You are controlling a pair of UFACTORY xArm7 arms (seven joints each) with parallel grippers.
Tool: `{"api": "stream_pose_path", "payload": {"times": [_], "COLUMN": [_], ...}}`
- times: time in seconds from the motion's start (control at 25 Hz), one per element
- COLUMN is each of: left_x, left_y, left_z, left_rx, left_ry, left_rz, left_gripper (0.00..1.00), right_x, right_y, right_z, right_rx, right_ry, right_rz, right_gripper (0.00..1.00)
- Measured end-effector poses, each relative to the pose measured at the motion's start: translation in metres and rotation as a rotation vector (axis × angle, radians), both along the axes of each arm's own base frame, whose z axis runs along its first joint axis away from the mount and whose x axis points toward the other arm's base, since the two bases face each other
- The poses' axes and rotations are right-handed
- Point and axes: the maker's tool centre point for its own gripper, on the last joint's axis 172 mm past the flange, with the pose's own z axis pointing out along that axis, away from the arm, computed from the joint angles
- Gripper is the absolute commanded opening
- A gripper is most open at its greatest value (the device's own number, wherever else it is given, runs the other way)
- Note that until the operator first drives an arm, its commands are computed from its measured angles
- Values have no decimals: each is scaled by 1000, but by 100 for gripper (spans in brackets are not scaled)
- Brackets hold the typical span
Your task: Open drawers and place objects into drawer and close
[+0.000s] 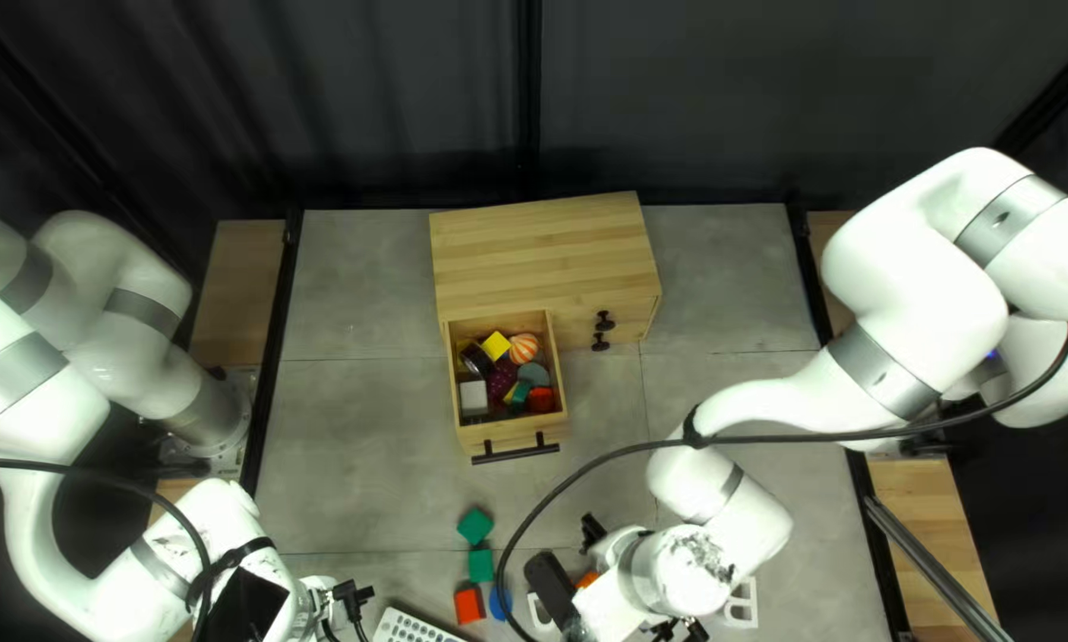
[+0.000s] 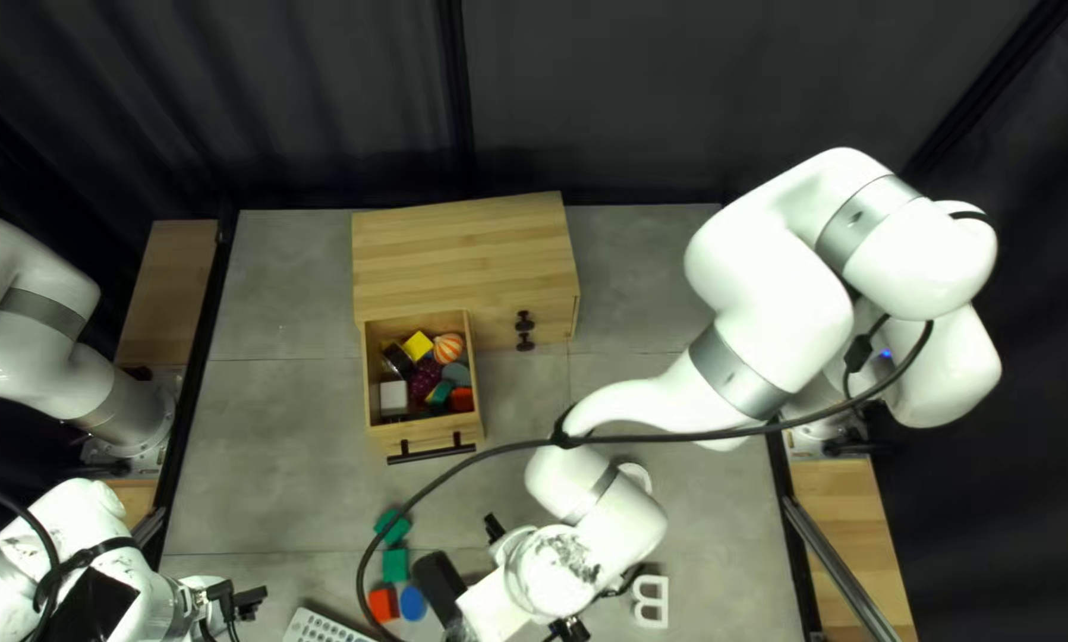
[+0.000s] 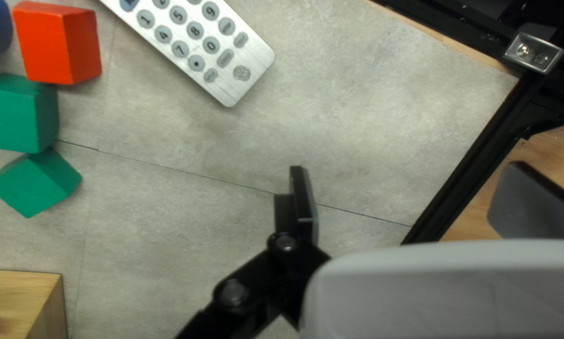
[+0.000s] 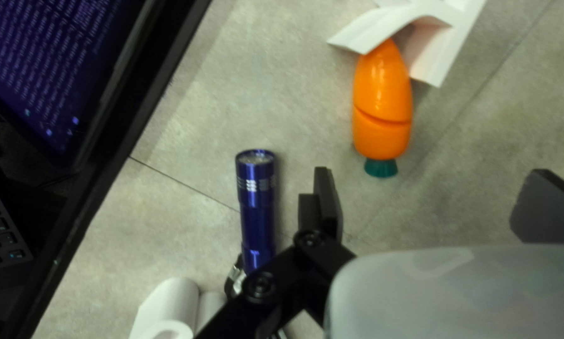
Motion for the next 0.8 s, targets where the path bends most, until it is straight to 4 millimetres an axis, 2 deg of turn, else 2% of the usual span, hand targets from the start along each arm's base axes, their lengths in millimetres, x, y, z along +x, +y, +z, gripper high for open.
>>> {"api": "stream_pose_path", "payload": {"times": [0.4,0.48,0.6,0.64,0.68,0.72,0.76,0.8], "left_x": [0,0,0,0,0,0,0,0], "left_y": [0,0,0,0,0,0,0,0], "left_z": [0,0,0,0,0,0,0,0], "left_rx": [0,0,0,0,0,0,0,0], "left_ry": [0,0,0,0,0,0,0,0], "left_rz": [0,0,0,0,0,0,0,0], "left_gripper": [100,100,100,100,100,100,100,100], "right_x": [7,5,4,4,4,4,4,4], "right_y": [-2,-4,-7,-7,-8,-8,-8,-8], "right_z": [-15,-19,-23,-23,-24,-24,-24,-24], "right_rx": [-1,0,-5,-8,-10,-12,-13,-15], "right_ry": [21,31,48,54,59,64,68,72], "right_rz": [9,3,-8,-12,-16,-20,-22,-25], "right_gripper": [100,96,86,76,76,59,48,48]}}
